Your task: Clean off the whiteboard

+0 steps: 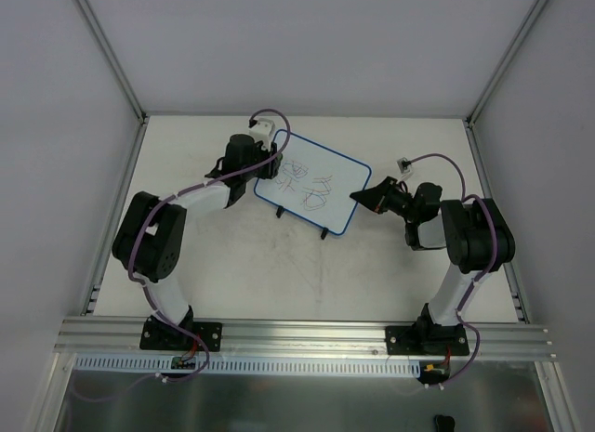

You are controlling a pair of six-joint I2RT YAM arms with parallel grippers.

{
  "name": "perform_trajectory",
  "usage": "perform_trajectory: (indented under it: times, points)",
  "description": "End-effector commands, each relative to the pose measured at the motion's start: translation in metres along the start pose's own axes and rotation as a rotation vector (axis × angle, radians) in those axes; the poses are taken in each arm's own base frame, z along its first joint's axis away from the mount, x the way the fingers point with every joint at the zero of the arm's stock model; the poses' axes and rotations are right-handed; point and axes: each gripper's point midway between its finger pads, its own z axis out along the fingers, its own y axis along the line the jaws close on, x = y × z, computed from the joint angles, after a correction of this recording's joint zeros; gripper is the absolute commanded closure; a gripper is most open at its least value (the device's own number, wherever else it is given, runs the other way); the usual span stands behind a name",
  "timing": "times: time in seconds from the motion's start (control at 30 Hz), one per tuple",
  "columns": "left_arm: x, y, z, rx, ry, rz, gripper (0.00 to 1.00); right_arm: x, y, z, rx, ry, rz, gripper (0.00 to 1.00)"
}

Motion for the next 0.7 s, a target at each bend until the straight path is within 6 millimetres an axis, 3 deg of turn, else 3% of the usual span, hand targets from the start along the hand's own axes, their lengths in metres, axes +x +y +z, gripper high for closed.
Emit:
perform_trajectory:
  times: [0.0, 0.4, 0.67]
  points:
    - [-0.04, -0.008, 0.013, 0.006, -0.121, 0.024, 1.0, -0.027, 0.018, 0.002, -0.079, -0.113, -0.206, 1.0]
    - [-0.023, -0.023, 0.042, 0.054, -0.042, 0.023, 1.0, -0.026, 0.018, 0.001, -0.078, -0.113, -0.214, 1.0]
    - [-0.01, -0.073, 0.042, 0.123, 0.004, 0.106, 1.0, -0.027, 0.02, 0.002, -0.085, -0.113, -0.22, 1.0]
